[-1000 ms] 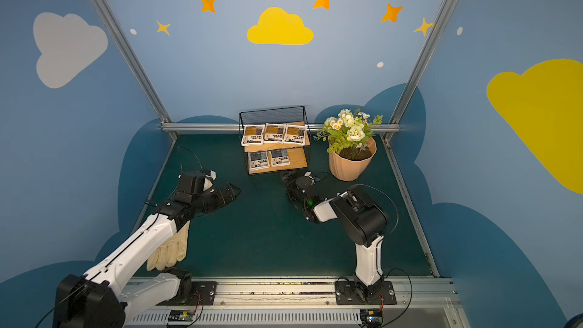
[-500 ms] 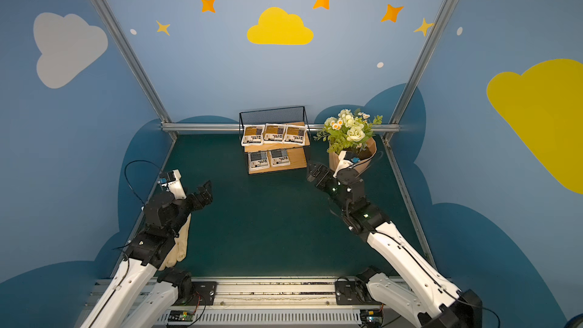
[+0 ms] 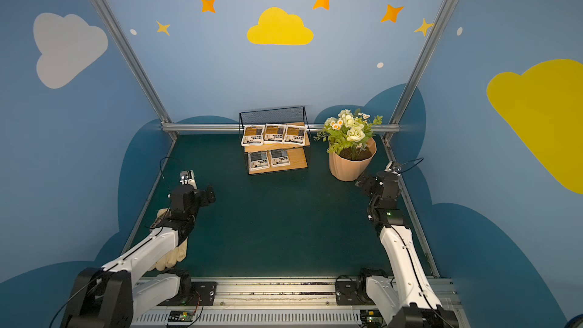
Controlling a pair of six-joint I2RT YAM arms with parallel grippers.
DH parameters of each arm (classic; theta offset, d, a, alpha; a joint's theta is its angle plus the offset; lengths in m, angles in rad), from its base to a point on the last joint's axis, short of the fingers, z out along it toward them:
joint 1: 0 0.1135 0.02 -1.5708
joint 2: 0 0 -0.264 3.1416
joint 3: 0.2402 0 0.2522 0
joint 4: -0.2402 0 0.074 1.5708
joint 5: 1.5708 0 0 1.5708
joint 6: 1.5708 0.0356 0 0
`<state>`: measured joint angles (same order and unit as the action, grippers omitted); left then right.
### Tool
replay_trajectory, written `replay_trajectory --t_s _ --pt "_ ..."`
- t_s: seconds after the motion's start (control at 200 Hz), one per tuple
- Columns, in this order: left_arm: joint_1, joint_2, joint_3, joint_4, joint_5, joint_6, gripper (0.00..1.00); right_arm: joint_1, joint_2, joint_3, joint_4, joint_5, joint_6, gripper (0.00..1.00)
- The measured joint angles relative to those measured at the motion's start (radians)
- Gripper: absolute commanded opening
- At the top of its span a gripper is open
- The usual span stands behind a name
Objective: Place the bagged coffee beans on the shelf by color
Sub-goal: Reset both arms
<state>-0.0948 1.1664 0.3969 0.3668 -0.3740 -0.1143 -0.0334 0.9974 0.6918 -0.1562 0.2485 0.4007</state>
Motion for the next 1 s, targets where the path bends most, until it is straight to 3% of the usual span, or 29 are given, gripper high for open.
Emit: replay_trajectory --t_s 0.125,0.295,0.501,0.651,0.996 --pt "0.009 0.114 -0.045 0.125 0.006 0.045 1.0 -0.045 0.146 -0.025 0.094 -0.022 -0.043 0.98" --pt "0.023 0.189 -0.05 0.253 0.056 0.092 1.0 -0.026 0.357 -0.078 0.297 -0.05 -0.149 0.98" --pt "0.037 0.306 -0.053 0.433 0.15 0.114 1.0 0.05 0.429 -0.246 0.565 -0.102 -0.279 0.98" --pt "0.045 0.378 -0.049 0.483 0.199 0.118 1.0 0.106 0.541 -0.312 0.867 -0.109 -0.351 0.98" --pt "0.109 0.384 0.003 0.449 0.298 0.099 1.0 0.094 0.486 -0.237 0.823 -0.119 -0.388 0.98"
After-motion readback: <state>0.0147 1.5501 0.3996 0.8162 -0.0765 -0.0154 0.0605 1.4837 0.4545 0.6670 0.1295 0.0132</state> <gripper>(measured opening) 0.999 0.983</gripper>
